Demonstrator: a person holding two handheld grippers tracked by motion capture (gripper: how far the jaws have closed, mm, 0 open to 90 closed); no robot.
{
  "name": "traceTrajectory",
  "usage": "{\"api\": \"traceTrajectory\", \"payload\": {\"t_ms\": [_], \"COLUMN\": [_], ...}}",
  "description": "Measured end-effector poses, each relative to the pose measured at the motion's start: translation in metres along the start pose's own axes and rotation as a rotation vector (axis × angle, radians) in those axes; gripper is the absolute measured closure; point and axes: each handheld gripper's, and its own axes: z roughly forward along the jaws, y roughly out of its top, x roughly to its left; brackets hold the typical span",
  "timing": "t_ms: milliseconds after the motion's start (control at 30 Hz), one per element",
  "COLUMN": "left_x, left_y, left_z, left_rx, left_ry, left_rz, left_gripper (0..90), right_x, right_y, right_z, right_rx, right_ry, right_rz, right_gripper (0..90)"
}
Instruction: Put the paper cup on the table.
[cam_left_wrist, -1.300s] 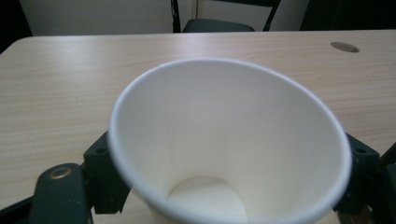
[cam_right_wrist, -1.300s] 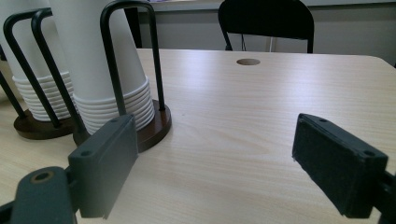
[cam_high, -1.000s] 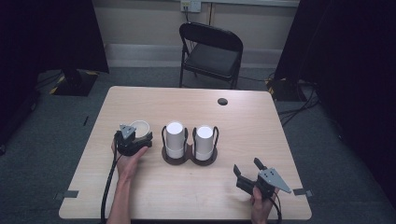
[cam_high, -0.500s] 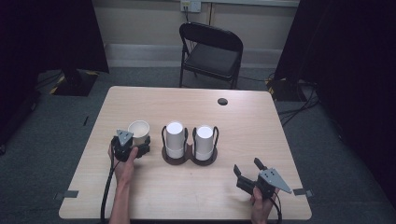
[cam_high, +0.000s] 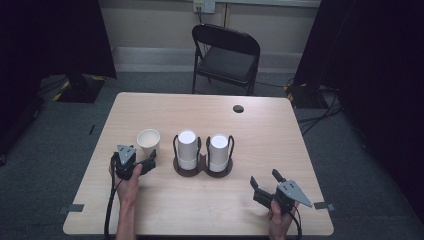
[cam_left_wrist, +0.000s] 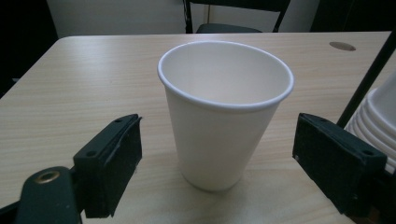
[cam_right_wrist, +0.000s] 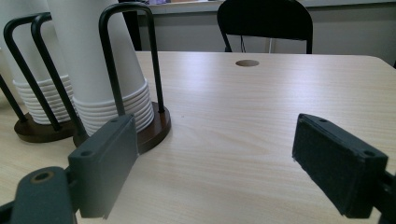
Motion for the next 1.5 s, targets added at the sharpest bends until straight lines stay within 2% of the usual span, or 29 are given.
{"api": "traceTrajectory", "payload": {"t_ms": [67, 100, 167, 233, 333, 433, 567, 700, 800, 833, 900, 1000, 1133, 1233, 1300, 1500], "left_x": [0.000, 0.000, -0.003, -0.006, -0.008, -0.015, -0.023, -0.033, -0.042, -0.046, -0.050, -0.056, -0.066, -0.070, -0.074, -0.072], "left_y": [0.000, -0.001, -0.001, -0.001, 0.000, 0.001, 0.001, -0.003, -0.008, -0.011, -0.013, -0.016, -0.026, -0.032, -0.035, -0.047], "left_z": [-0.006, -0.009, -0.016, -0.023, -0.034, -0.046, -0.059, -0.073, -0.080, -0.084, -0.088, -0.089, -0.083, -0.077, -0.074, -0.064], "left_rx": [-0.012, -0.014, -0.013, -0.017, -0.024, -0.026, -0.013, -0.034, -0.044, -0.063, -0.082, -0.078, -0.066, -0.073, -0.081, -0.066], "left_ry": [-0.032, -0.036, -0.025, -0.032, -0.036, -0.022, -0.025, -0.062, -0.087, -0.102, -0.134, -0.142, -0.156, -0.187, -0.165, -0.120], "left_rz": [-0.020, -0.025, -0.009, -0.003, -0.017, -0.028, -0.005, 0.000, 0.024, 0.021, 0.044, 0.038, 0.063, 0.043, 0.061, 0.025], "left_gripper": [15.6, 15.6, 15.5, 15.6, 15.6, 15.8, 15.8, 15.8, 15.6, 15.6, 15.4, 15.4, 15.5, 15.6, 15.6, 15.9], "right_x": [0.000, 0.000, -0.001, 0.000, 0.000, 0.000, -0.001, -0.001, -0.001, -0.001, -0.001, -0.001, -0.001, 0.000, 0.000, 0.000], "right_y": [0.000, 0.000, 0.000, 0.000, 0.000, 0.000, 0.000, 0.000, 0.000, 0.000, 0.000, 0.000, 0.000, 0.000, 0.000, 0.000], "right_z": [0.000, 0.000, 0.000, 0.000, 0.000, 0.000, 0.000, 0.000, 0.000, 0.000, 0.000, 0.000, 0.000, 0.000, 0.000, 0.000], "right_rx": [-0.001, -0.003, -0.008, -0.006, -0.007, -0.008, -0.001, -0.001, -0.001, -0.001, 0.001, 0.001, 0.002, 0.002, 0.001, -0.005], "right_ry": [0.000, -0.002, -0.001, 0.000, 0.000, 0.001, 0.004, 0.005, 0.006, 0.006, 0.008, 0.011, 0.009, 0.008, 0.005, 0.009], "right_rz": [0.001, 0.002, 0.006, 0.006, 0.001, 0.004, 0.006, 0.007, 0.007, 0.006, 0.006, 0.004, 0.003, -0.001, -0.002, -0.005], "right_gripper": [13.3, 13.3, 13.2, 13.3, 13.3, 13.3, 13.3, 13.3, 13.3, 13.3, 13.3, 13.3, 13.3, 13.3, 13.3, 13.3]}}
